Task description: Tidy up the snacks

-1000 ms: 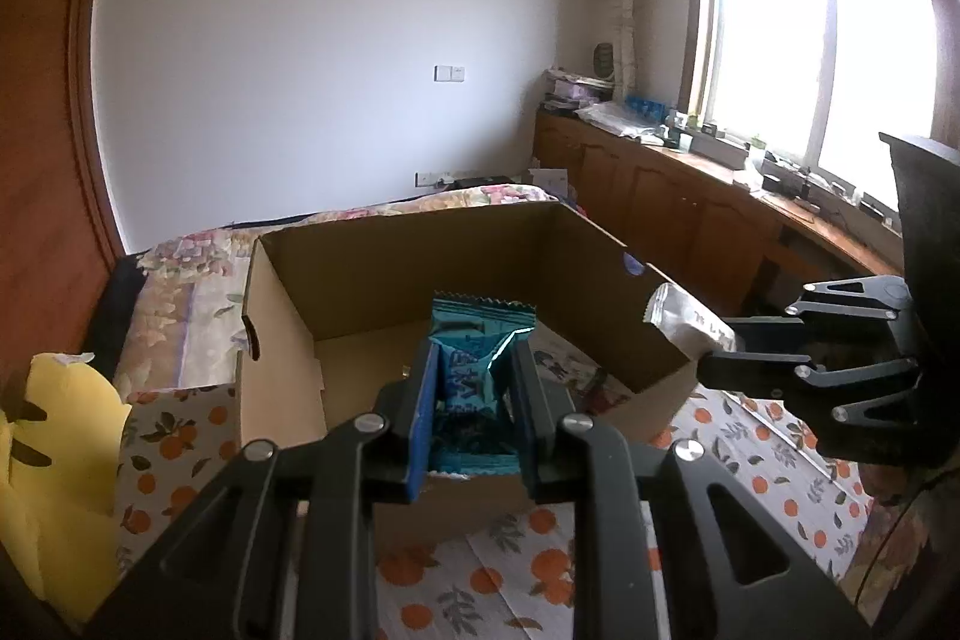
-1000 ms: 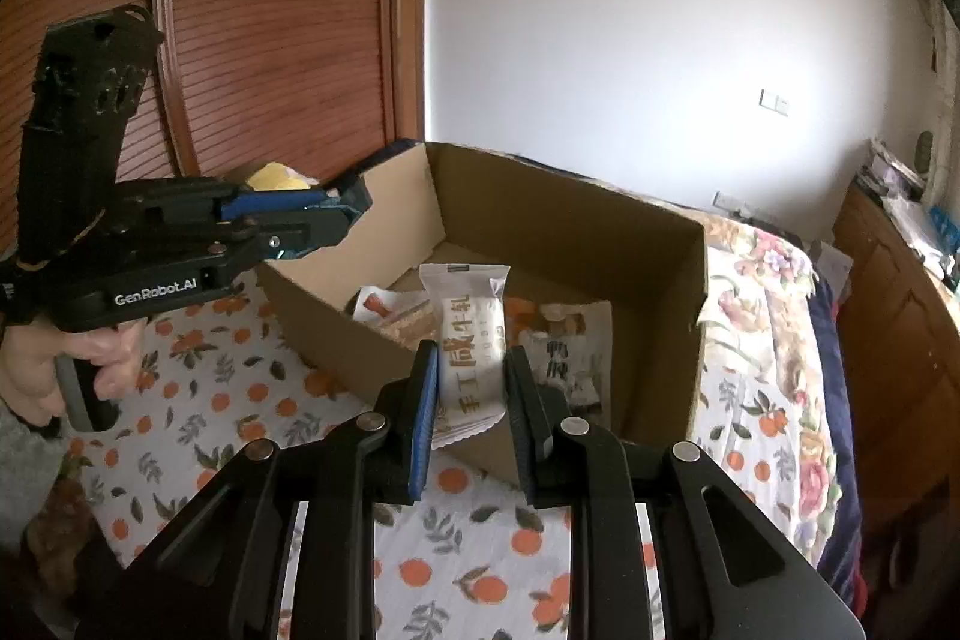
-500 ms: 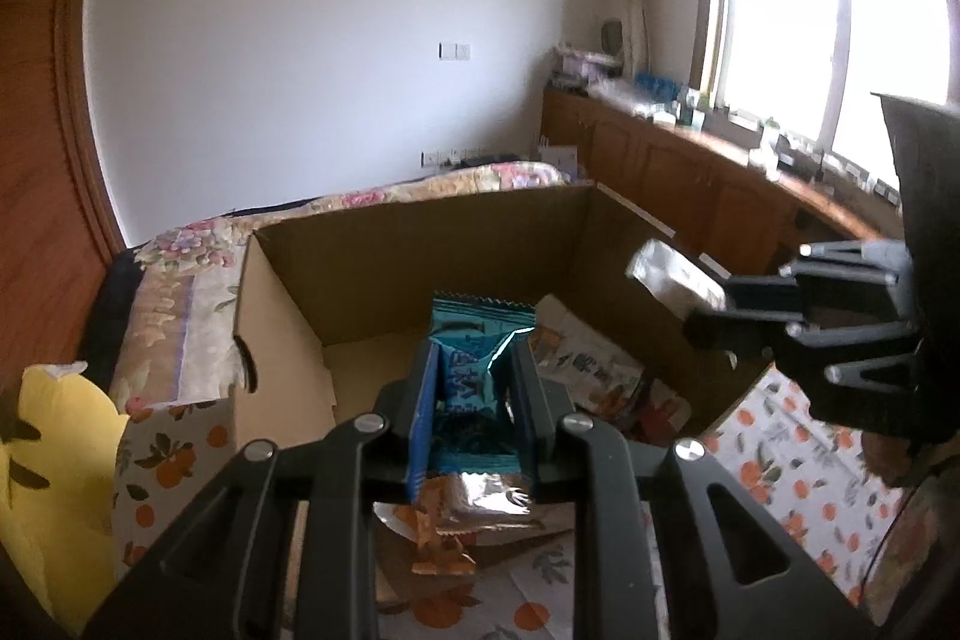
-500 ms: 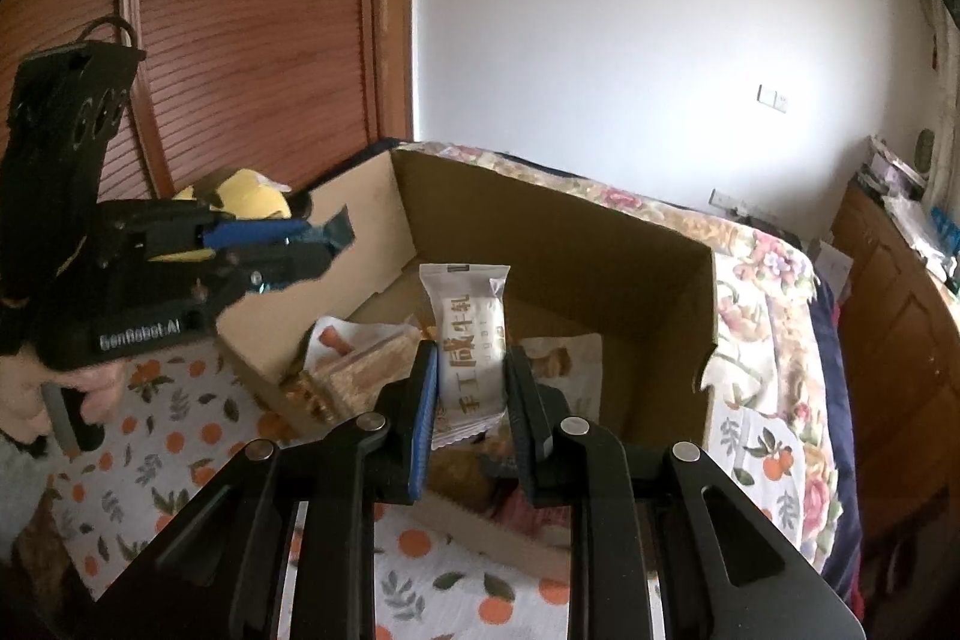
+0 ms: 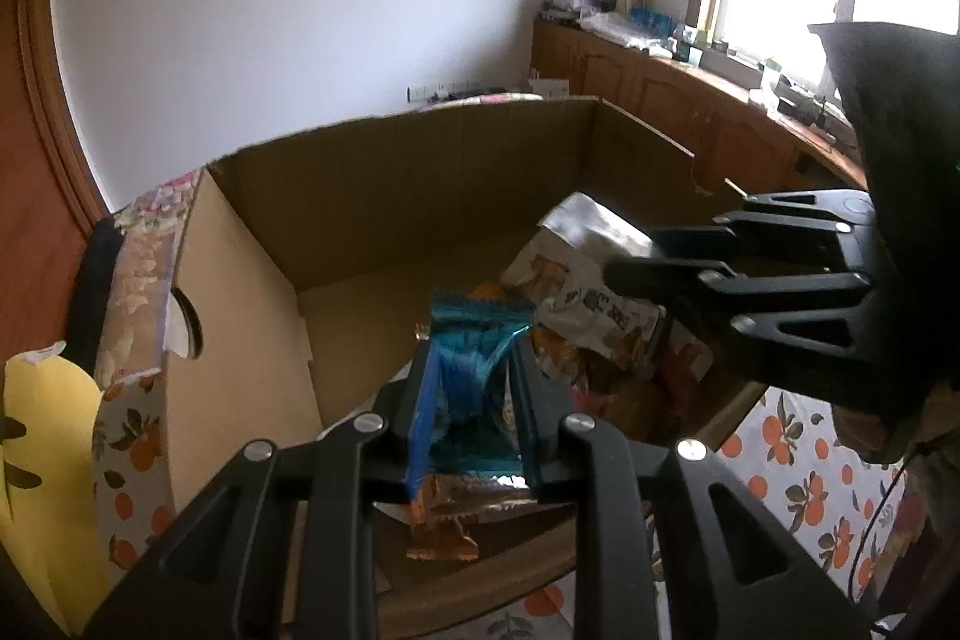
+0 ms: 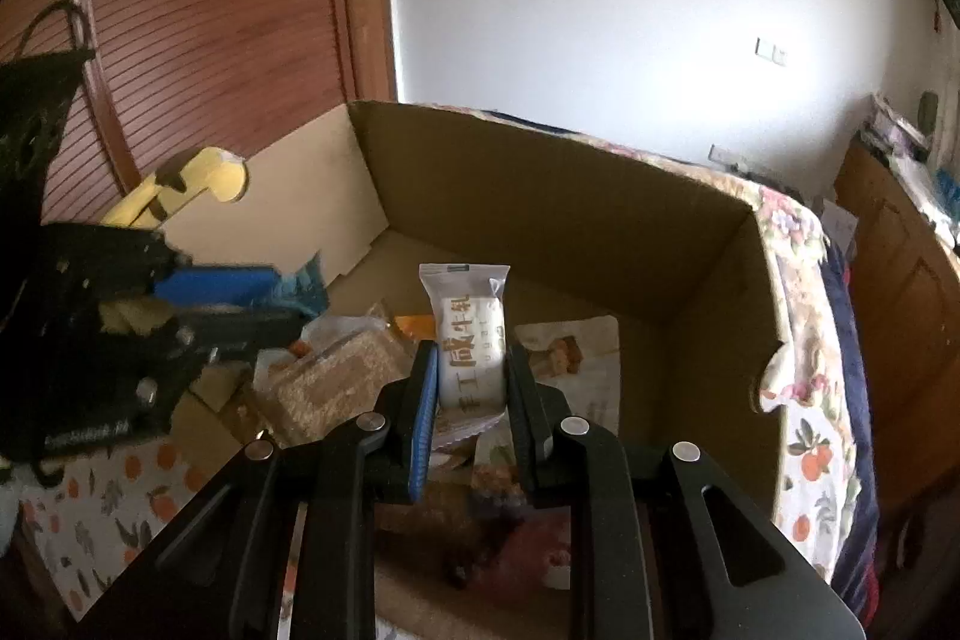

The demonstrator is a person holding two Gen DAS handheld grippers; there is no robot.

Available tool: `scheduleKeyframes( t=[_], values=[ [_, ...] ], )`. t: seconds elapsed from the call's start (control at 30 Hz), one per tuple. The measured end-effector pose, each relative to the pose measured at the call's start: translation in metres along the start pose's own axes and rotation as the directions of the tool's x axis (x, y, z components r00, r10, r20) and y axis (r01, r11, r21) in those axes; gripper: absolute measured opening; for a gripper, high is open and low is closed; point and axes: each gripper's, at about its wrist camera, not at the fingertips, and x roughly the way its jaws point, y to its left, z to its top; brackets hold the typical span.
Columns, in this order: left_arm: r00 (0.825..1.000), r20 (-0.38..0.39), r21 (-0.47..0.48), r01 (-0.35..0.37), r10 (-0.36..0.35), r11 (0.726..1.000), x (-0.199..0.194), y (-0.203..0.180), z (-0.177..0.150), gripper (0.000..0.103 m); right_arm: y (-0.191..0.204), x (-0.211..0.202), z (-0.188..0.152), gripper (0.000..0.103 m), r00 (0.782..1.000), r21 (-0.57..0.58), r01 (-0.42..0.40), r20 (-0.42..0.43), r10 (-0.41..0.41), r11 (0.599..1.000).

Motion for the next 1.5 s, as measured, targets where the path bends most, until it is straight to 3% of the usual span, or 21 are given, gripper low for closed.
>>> scheduleKeyframes(
  t=[0.17, 0.4, 0.73, 0.97, 1.13, 1.27, 1.37, 1.5],
  values=[
    [1.000, -0.029, -0.001, 0.010, -0.010, 1.000, 0.000, -0.002, 0.000, 0.023, 0.001, 0.015, 0.003, 0.021, 0.999, 0.016, -0.021, -0.047, 0.022, 1.000],
    [1.000, 0.003, -0.025, -0.008, 0.008, 1.000, -0.011, -0.001, -0.008, 0.029, 0.001, 0.023, -0.001, 0.023, 0.996, 0.035, -0.030, -0.088, 0.033, 0.999],
    [0.995, 0.084, -0.039, -0.049, 0.052, 0.998, -0.055, -0.002, -0.016, 0.036, -0.001, 0.003, -0.008, 0.032, 0.998, 0.081, -0.024, -0.050, 0.028, 0.996],
    [0.981, 0.143, -0.035, -0.124, 0.128, 0.992, -0.091, -0.014, -0.026, 0.045, 0.007, -0.038, -0.016, 0.034, 1.000, 0.084, -0.022, 0.009, 0.021, 0.996],
    [0.976, 0.177, -0.040, -0.125, 0.130, 0.991, -0.115, -0.027, -0.036, 0.053, 0.016, -0.074, -0.030, 0.036, 0.997, 0.105, -0.010, 0.079, 0.001, 0.994],
    [0.966, 0.214, -0.036, -0.140, 0.144, 0.990, -0.135, -0.040, -0.045, 0.070, 0.021, -0.099, -0.044, 0.044, 0.992, 0.135, -0.014, 0.128, -0.003, 0.991],
    [0.959, 0.238, -0.030, -0.155, 0.157, 0.988, -0.149, -0.048, -0.052, 0.075, 0.026, -0.114, -0.053, 0.057, 0.988, 0.136, -0.009, 0.156, -0.013, 0.991],
    [0.949, 0.258, -0.032, -0.178, 0.180, 0.984, -0.162, -0.059, -0.058, 0.079, 0.030, -0.130, -0.062, 0.067, 0.983, 0.148, -0.007, 0.183, -0.021, 0.989]
  ],
)
